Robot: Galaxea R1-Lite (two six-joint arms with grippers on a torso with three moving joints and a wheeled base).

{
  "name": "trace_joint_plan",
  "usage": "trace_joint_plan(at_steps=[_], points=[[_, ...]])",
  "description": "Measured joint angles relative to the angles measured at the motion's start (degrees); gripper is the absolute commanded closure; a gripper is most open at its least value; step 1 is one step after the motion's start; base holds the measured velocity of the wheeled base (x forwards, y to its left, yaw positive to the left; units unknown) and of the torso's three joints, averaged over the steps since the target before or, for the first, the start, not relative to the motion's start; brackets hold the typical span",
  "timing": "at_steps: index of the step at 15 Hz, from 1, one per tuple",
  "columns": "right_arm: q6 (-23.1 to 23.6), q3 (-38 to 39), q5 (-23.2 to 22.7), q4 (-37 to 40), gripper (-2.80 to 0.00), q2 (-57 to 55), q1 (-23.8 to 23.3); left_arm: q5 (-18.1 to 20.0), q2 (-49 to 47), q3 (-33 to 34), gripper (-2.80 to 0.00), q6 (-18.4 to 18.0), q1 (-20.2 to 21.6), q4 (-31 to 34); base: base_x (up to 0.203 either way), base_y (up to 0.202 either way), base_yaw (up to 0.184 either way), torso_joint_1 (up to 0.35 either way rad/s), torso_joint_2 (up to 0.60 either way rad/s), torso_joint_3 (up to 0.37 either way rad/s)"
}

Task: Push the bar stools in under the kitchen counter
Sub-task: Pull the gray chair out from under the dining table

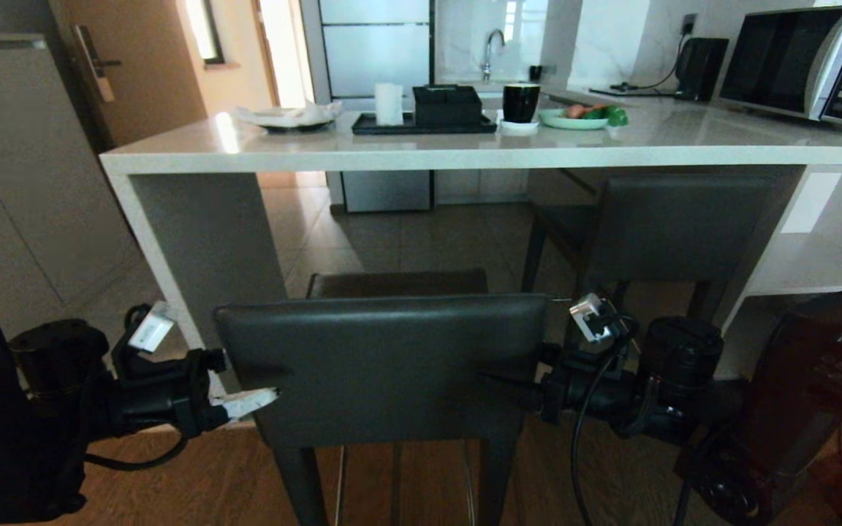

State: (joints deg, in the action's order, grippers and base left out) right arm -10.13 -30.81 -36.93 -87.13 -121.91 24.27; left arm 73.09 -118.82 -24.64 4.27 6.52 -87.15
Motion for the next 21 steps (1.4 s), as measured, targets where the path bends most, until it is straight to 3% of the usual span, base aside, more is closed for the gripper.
trace_joint_plan(at_steps=[3,8,11,21], points=[[0.0,0.2,0.0,0.0,-2.80,0.0,0.0,0.0,0.0,0.0,-2.80,0.3,-0.2,0.0,-0.151,0.000,-0.002,-0.002,0.00,0.001],[0.0,0.4,-0.1,0.0,-2.80,0.1,0.1,-1.2,0.1,0.4,-2.80,0.2,-1.5,0.0,0.000,0.000,0.000,0.000,0.00,0.000],[-0.1,-0.6,-0.1,0.0,-2.80,0.0,0.6,-1.2,0.0,0.1,-2.80,0.2,-0.1,0.0,0.000,0.000,0.000,0.000,0.00,0.000],[-0.2,-8.6,1.8,-0.3,-2.80,-4.3,6.7,-1.2,-0.3,-0.9,-2.80,0.3,2.5,0.0,0.000,0.000,0.000,0.000,0.00,0.000]])
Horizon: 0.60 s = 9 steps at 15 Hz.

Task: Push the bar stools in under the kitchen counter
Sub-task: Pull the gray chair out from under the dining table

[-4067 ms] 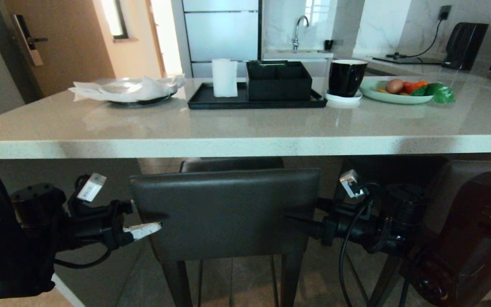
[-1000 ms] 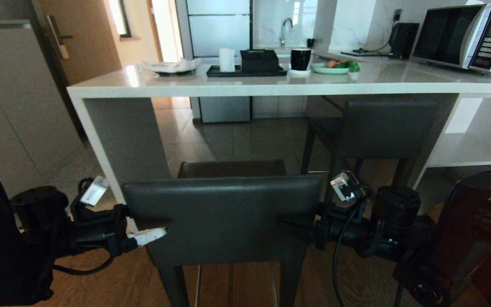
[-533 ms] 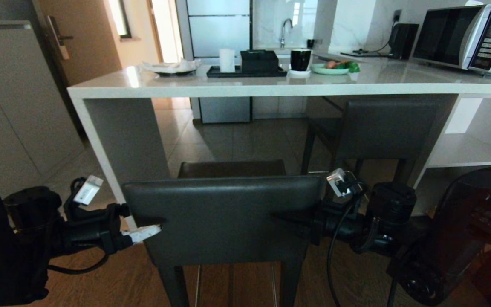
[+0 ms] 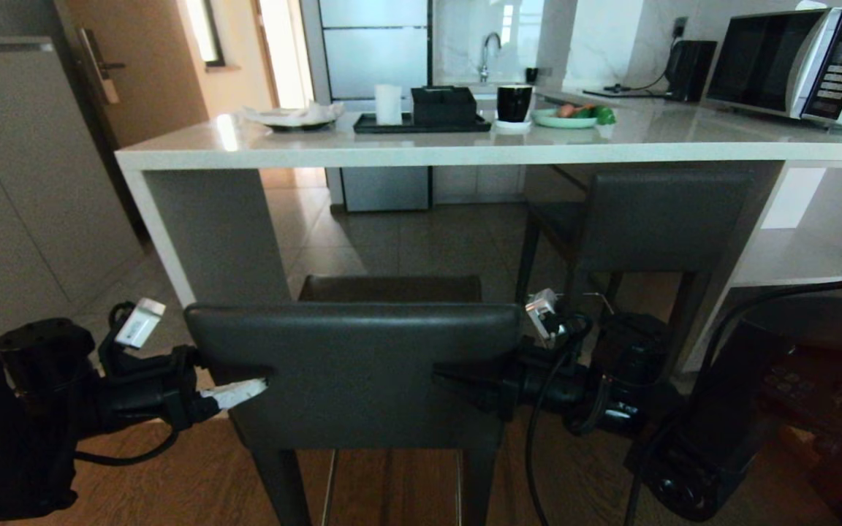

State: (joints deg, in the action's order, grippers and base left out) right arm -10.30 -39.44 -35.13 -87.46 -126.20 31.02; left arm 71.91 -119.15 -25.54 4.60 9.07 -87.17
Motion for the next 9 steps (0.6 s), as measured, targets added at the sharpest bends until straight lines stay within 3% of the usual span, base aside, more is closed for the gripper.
trace_joint_plan(at_steps=[2,7,9], points=[[0.0,-1.7,0.5,0.0,-2.80,-1.3,0.5,-0.3,0.0,-0.1,-2.80,0.0,-0.7,0.0,0.000,0.000,0.000,0.000,0.00,0.000],[0.2,-5.6,7.2,0.9,-2.80,-4.2,1.7,-0.4,1.4,1.3,-2.80,0.0,-4.1,0.0,0.000,0.000,0.000,0.000,0.00,0.000],[0.2,-5.9,7.4,1.2,-2.80,-4.4,2.5,0.0,2.0,2.0,-2.80,0.0,-5.5,0.0,0.000,0.000,0.000,0.000,0.00,0.000]])
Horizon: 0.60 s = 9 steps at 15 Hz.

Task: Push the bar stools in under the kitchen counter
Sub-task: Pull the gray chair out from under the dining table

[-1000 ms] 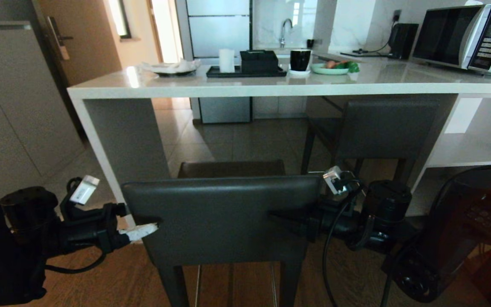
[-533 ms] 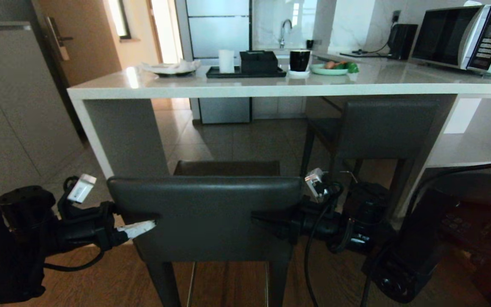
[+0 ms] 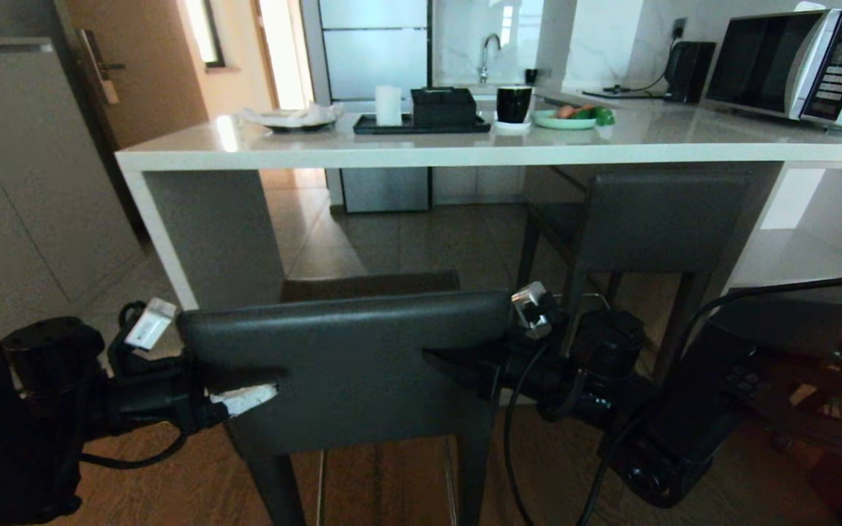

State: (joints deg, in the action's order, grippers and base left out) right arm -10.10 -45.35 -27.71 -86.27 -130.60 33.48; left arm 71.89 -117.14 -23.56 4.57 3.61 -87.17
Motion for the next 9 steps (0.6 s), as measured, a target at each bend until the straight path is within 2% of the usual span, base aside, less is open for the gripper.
trace_joint_plan(at_steps=[2,5,9], points=[[0.1,0.2,0.4,0.0,-2.80,0.4,1.1,-0.6,-0.2,-0.7,-2.80,0.2,0.5,0.2,0.000,0.000,0.000,0.000,0.00,0.000],[0.2,1.1,0.1,0.0,-2.80,1.0,2.9,-1.5,-1.3,-2.9,-2.80,0.8,3.6,0.1,0.000,0.000,0.000,0.000,0.00,0.000],[0.2,1.0,-0.2,0.1,-2.80,1.2,3.3,-1.7,-2.3,-4.1,-2.80,1.0,5.3,-0.1,0.000,0.000,0.000,0.000,0.00,0.000]])
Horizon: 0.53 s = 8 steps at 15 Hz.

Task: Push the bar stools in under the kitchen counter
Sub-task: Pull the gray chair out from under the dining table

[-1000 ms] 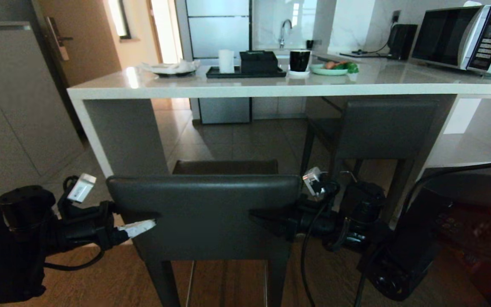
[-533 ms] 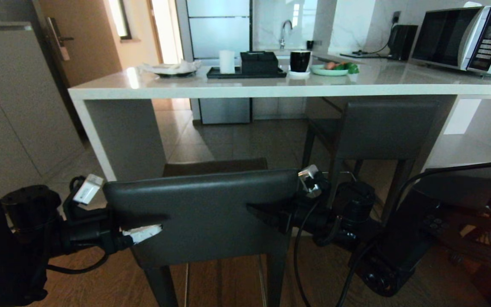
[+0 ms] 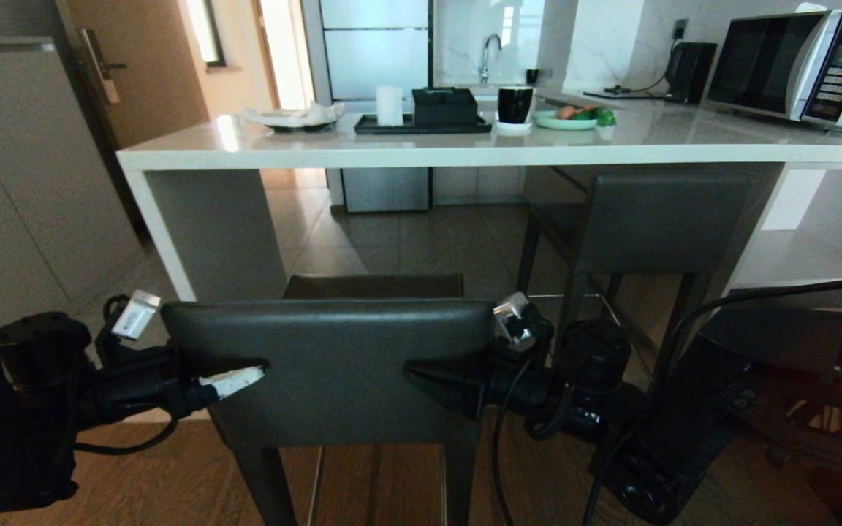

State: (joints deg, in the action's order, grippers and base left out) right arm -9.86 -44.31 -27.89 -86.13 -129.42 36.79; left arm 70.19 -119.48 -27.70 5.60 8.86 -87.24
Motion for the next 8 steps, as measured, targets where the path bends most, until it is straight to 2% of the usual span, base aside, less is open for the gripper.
trace_joint_plan(at_steps=[8], points=[[-0.2,3.4,-0.4,0.2,-2.80,2.8,-3.7,0.3,1.2,3.2,-2.80,-0.3,1.6,0.0,0.000,0.000,0.000,0.000,0.00,0.000]])
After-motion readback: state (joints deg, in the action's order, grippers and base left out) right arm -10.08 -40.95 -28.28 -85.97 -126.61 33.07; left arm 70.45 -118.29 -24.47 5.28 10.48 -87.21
